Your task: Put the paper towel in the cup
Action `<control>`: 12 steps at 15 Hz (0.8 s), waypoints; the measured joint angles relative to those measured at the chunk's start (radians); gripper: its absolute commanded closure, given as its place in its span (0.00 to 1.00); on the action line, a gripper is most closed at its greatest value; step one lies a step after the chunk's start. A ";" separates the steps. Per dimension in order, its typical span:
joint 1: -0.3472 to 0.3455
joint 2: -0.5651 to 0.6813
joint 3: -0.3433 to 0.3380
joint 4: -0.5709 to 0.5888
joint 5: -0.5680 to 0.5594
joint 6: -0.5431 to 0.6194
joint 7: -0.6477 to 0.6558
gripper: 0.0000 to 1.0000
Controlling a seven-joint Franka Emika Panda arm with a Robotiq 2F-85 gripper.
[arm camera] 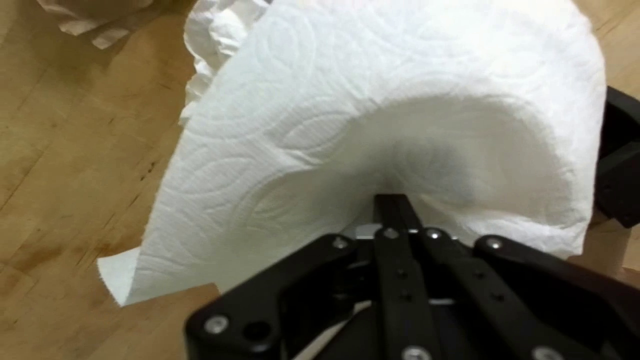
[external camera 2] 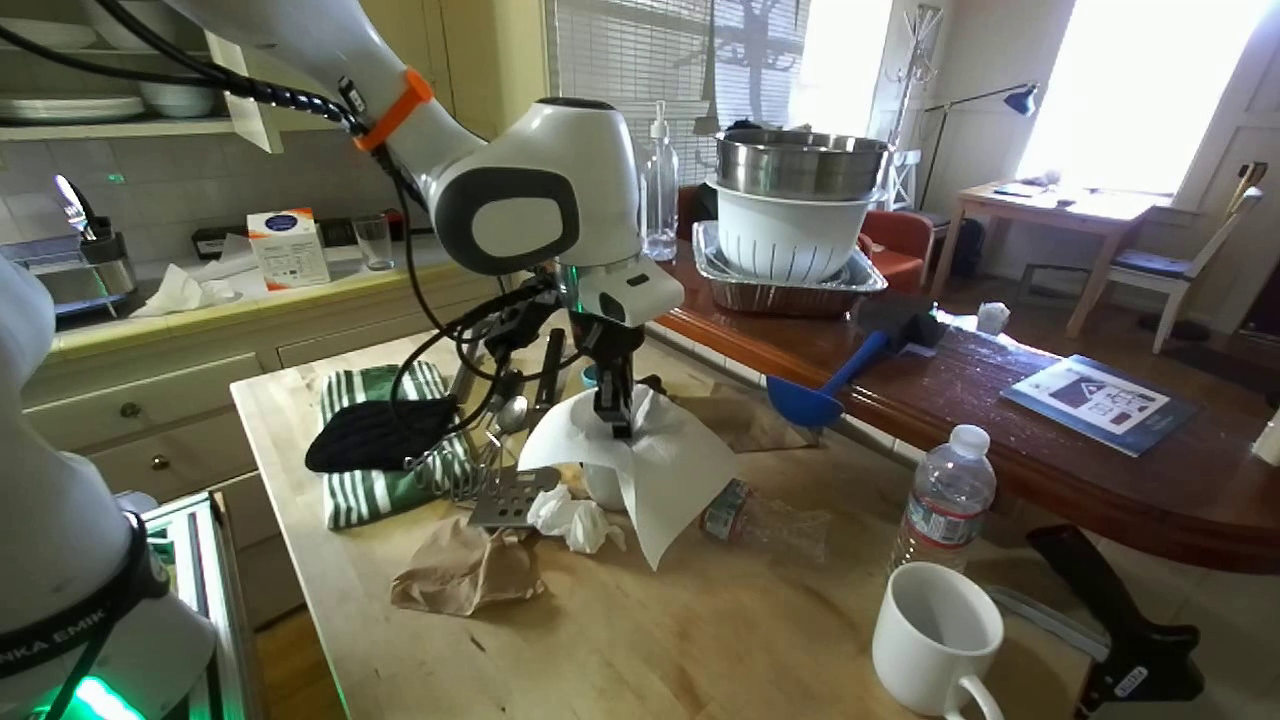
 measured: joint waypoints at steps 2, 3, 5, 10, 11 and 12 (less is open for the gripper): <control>0.000 -0.011 0.001 0.005 0.000 -0.020 0.009 1.00; 0.000 -0.017 0.001 0.007 0.000 -0.031 0.013 1.00; 0.000 -0.028 0.001 0.011 0.000 -0.047 0.020 1.00; -0.001 -0.055 0.002 0.014 0.000 -0.071 0.049 1.00; -0.001 -0.062 0.003 0.016 0.004 -0.080 0.057 1.00; -0.001 -0.072 0.003 0.019 0.011 -0.091 0.065 1.00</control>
